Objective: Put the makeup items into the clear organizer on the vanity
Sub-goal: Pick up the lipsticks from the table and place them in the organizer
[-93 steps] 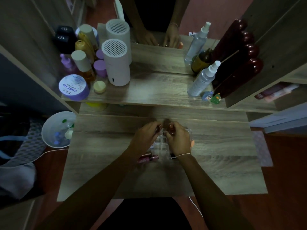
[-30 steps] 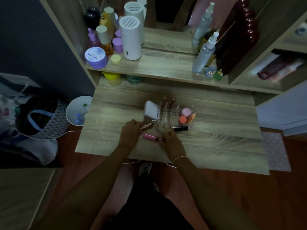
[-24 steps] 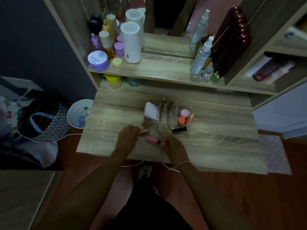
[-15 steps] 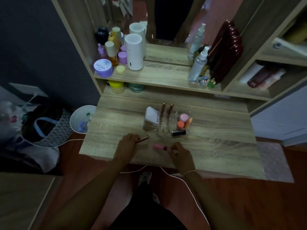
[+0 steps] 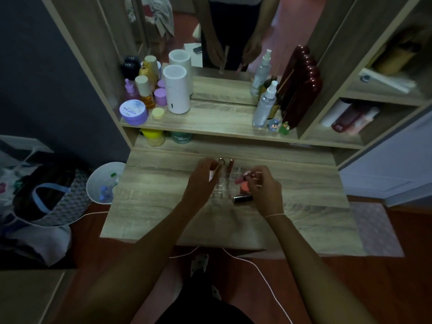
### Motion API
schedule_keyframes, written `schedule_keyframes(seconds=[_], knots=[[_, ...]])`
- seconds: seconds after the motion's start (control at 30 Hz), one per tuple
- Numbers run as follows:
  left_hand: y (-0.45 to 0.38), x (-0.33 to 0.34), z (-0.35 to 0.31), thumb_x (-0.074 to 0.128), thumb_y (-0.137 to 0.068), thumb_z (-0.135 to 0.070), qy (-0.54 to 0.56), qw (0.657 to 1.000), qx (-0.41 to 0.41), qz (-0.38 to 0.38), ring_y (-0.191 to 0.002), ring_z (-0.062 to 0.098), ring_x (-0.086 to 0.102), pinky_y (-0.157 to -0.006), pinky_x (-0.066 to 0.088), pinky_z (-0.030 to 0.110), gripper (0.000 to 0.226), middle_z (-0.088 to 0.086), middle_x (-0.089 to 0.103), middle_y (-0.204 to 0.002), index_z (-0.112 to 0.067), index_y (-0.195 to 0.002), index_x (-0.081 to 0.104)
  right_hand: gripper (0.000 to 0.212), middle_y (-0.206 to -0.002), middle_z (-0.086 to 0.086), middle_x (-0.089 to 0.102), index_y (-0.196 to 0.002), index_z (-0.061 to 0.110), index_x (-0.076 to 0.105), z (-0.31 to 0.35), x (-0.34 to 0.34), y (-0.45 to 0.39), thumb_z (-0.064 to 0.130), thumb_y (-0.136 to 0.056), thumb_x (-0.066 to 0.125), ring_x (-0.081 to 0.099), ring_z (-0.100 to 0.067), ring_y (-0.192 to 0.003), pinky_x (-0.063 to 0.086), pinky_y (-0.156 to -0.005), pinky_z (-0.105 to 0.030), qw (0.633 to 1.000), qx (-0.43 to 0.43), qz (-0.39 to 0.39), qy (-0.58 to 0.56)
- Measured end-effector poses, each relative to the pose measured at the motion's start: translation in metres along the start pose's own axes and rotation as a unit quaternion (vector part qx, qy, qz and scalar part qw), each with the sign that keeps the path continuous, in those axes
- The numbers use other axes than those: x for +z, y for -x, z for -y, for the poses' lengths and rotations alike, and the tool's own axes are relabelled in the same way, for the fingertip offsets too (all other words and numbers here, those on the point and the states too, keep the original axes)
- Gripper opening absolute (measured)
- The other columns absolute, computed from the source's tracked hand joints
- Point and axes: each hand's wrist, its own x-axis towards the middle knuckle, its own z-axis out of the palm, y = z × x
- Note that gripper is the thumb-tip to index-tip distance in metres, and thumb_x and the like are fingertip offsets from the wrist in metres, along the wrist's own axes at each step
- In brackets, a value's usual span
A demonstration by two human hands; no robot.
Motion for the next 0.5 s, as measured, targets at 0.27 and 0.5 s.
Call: schedule_keyframes(seconds=[0.27, 0.5], knots=[[-0.016, 0.007, 0.012, 0.059, -0.092, -0.024, 0.024, 1.000, -0.008, -0.010, -0.083, 0.009, 0.055, -0.072, 0.043, 0.020, 0.013, -0.003, 0.062, -0.093, -0.016, -0.102, 0.061, 0.016, -0.090, -0.008, 0.073, -0.094, 0.011, 0.066, -0.003, 0.006, -0.044, 0.009, -0.079, 0.071, 0.060, -0.009, -0.078, 0.041, -0.072, -0.012, 0.998, 0.007, -0.014, 0.063], [-0.014, 0.019, 0.028, 0.058, -0.090, -0.032, 0.017, 0.998, -0.053, 0.014, -0.082, 0.009, 0.055, -0.063, 0.034, 0.007, 0.016, 0.001, 0.063, -0.092, -0.017, -0.096, 0.063, 0.015, -0.089, -0.008, 0.074, -0.095, 0.012, 0.065, -0.015, 0.021, -0.057, 0.011, -0.081, 0.070, 0.068, -0.019, -0.081, 0.053, -0.079, -0.032, 0.996, -0.001, 0.018, 0.091]])
